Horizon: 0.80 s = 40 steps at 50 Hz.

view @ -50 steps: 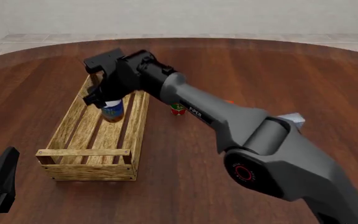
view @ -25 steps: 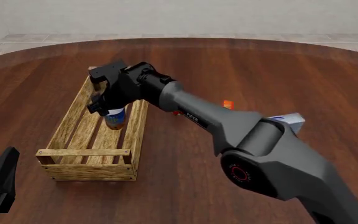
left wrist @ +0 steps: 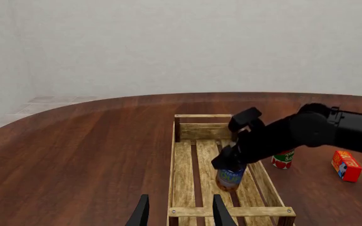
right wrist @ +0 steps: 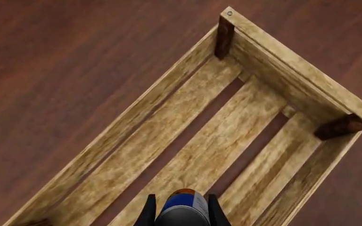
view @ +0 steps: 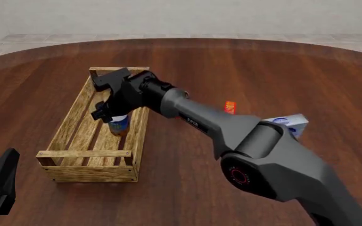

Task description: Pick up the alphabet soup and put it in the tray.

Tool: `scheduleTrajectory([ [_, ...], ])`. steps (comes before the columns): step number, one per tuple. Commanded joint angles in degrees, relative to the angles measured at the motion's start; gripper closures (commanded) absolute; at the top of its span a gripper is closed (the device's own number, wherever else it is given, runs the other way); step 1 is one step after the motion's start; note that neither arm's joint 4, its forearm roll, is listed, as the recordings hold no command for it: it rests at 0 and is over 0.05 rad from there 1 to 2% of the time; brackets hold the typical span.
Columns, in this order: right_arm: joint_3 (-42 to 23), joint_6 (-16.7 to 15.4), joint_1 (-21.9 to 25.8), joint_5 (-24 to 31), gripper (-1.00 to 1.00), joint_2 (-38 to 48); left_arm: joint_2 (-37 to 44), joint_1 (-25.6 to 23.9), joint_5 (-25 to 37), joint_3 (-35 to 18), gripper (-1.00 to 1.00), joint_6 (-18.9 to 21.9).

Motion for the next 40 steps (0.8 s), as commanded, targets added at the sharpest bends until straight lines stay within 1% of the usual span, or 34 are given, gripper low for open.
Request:
scheduleTrajectory([
  [1,-0.7,1.2,-0.3,-0.3,1.0,0.5,0.0,0.0,0.0,0.0,-1.0,0.0],
  [8,-1.4,1.1,-0.4,-0.2,1.0,1.2,0.0,0.0,0.0,0.0,-1.0,0.0],
  [21,-0.2,1.3,-0.3,-1.1,1.0,1.2,0.0,0.0,0.0,0.0,-1.0,0.0],
  [30,2.2,1.1,-0.2,-2.5,1.0,0.6,0.0,0.0,0.0,0.0,-1.0,0.0],
  [31,0.8,1.1,-0.9,-1.7,-1.0,1.5,0.0,0.0,0.0,0.0,-1.0,0.0],
  [32,2.0,1.3,-0.3,-2.3,-1.0,0.9,0.0,0.0,0.0,0.0,-1.0,0.0],
  [33,2.5,0.4,-0.4,-2.5,-1.0,0.6,0.0,0.0,0.0,0.0,-1.0,0.0],
  [34,1.6,1.8,-0.7,-1.9,-1.0,1.2,0.0,0.0,0.0,0.0,-1.0,0.0],
  [36,0.9,1.2,-1.1,-1.5,-1.0,1.4,0.0,0.0,0.0,0.0,-1.0,0.0],
  [38,1.3,1.3,-0.9,-1.7,-1.0,1.1,0.0,0.0,0.0,0.0,-1.0,0.0],
  [39,1.0,1.9,-1.0,-1.5,-1.0,1.3,0.0,0.0,0.0,0.0,-1.0,0.0],
  [40,1.4,1.3,-0.9,-1.8,-1.0,0.9,0.0,0.0,0.0,0.0,-1.0,0.0],
])
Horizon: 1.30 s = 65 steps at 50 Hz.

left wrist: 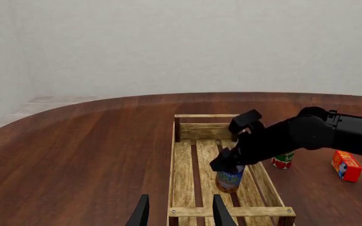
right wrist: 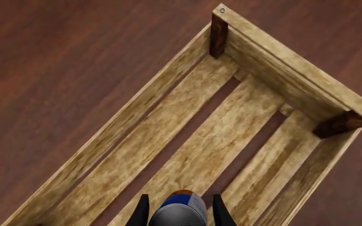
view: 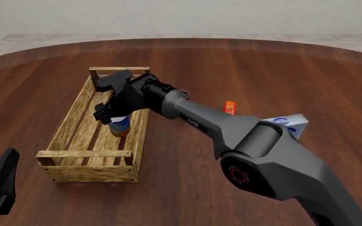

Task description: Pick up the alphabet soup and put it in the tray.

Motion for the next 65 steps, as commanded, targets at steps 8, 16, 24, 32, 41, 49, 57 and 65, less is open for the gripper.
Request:
scheduleTrajectory([
  [8,0.6,0.7,-0.5,-0.1,-1.0,0.4,0.0,0.0,0.0,0.0,-1.0,0.0],
  [16,1.3,0.7,-0.6,0.0,-1.0,-0.7,0.0,0.0,0.0,0.0,-1.0,0.0],
  [24,5.0,1.1,-0.1,-1.1,-1.0,-4.2,0.0,0.0,0.0,0.0,-1.0,0.0],
  [32,8.9,0.1,0.4,-2.6,-1.0,-7.0,0.0,0.0,0.0,0.0,-1.0,0.0],
  [41,10.7,0.1,0.5,-2.8,-1.0,-9.5,0.0,0.0,0.0,0.0,-1.0,0.0],
  [49,14.9,-0.2,0.5,-3.7,-1.0,-13.9,0.0,0.0,0.0,0.0,-1.0,0.0],
  [57,21.4,-1.0,0.6,-5.2,-1.0,-21.1,0.0,0.0,0.0,0.0,-1.0,0.0],
  [65,28.3,-1.7,1.2,-7.2,-1.0,-27.9,0.0,0.0,0.0,0.0,-1.0,0.0],
])
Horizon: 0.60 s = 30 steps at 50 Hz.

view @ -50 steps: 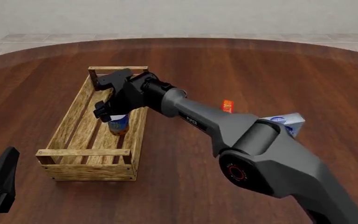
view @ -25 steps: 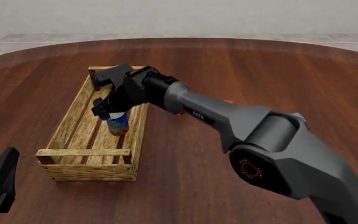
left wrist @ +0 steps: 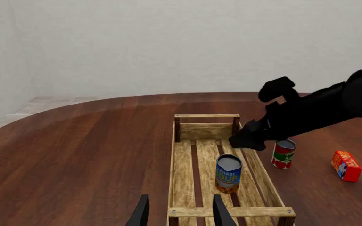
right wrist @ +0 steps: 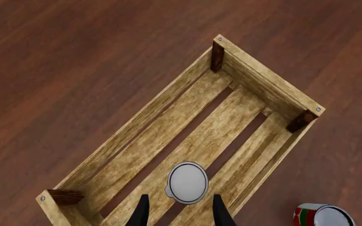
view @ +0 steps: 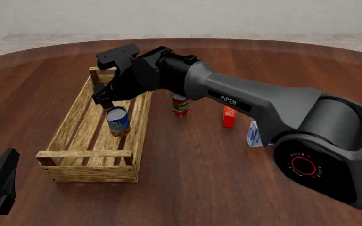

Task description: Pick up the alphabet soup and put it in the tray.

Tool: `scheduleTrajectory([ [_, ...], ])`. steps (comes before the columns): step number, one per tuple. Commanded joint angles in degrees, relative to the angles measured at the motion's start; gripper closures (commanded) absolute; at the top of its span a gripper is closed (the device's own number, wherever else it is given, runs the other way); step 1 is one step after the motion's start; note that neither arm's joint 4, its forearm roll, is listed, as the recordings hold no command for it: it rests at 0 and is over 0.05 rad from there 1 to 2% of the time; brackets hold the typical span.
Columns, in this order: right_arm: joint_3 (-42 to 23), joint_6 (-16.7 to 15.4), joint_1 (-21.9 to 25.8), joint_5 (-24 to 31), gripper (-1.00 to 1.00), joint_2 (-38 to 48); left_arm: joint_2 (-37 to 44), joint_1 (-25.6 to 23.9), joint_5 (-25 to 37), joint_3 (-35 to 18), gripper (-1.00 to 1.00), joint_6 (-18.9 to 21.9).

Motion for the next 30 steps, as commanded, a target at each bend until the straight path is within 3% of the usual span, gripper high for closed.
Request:
scheduleTrajectory([
  [1,9.2,-0.7,1.0,-2.5,-1.0,-9.5,0.0,0.0,0.0,0.0,-1.0,0.0],
  [30,35.4,-2.1,2.4,-9.0,-1.0,-38.2,0.0,0.0,0.0,0.0,-1.0,0.0],
])
